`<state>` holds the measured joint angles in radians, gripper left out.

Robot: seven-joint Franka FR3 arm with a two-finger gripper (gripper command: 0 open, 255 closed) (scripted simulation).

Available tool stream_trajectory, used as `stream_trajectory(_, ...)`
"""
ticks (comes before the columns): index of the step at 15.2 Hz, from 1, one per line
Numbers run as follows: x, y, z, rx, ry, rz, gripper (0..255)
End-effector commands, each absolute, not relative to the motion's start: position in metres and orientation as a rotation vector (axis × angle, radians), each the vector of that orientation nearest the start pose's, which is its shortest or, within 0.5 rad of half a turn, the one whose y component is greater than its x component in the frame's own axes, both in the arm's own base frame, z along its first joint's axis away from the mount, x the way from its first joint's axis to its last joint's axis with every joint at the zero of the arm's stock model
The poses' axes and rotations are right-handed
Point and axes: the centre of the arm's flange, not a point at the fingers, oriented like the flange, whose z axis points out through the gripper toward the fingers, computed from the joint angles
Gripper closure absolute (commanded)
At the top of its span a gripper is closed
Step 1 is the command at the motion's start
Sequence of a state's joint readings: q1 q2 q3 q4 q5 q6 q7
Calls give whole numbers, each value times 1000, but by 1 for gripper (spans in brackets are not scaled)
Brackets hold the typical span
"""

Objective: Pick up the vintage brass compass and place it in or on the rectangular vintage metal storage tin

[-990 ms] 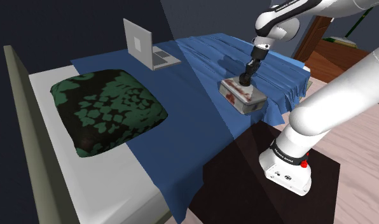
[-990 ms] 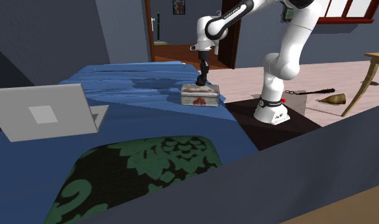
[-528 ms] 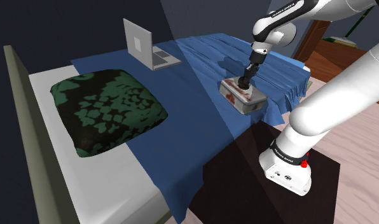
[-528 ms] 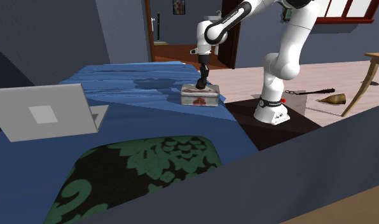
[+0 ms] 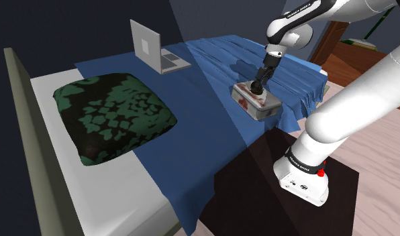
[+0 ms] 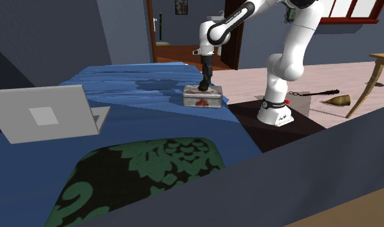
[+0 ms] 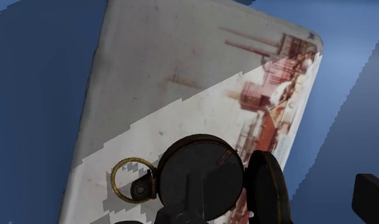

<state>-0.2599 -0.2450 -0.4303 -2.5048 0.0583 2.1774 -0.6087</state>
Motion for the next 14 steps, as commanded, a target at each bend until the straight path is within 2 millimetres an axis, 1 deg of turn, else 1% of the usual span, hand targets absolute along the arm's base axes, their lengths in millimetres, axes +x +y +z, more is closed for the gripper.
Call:
stream_trajectory(1, 336, -271, 356, -2957, 149, -6, 0)
stream_trajectory(2, 336, -271, 356, -2957, 149, -6, 0)
stream_trajectory(5, 335, -278, 395, -2957, 149, -6, 0)
stream_trajectory(6, 335, -280, 405, -2957, 149, -6, 0)
stream_trajectory(14, 335, -280, 405, -2957, 149, -6, 0)
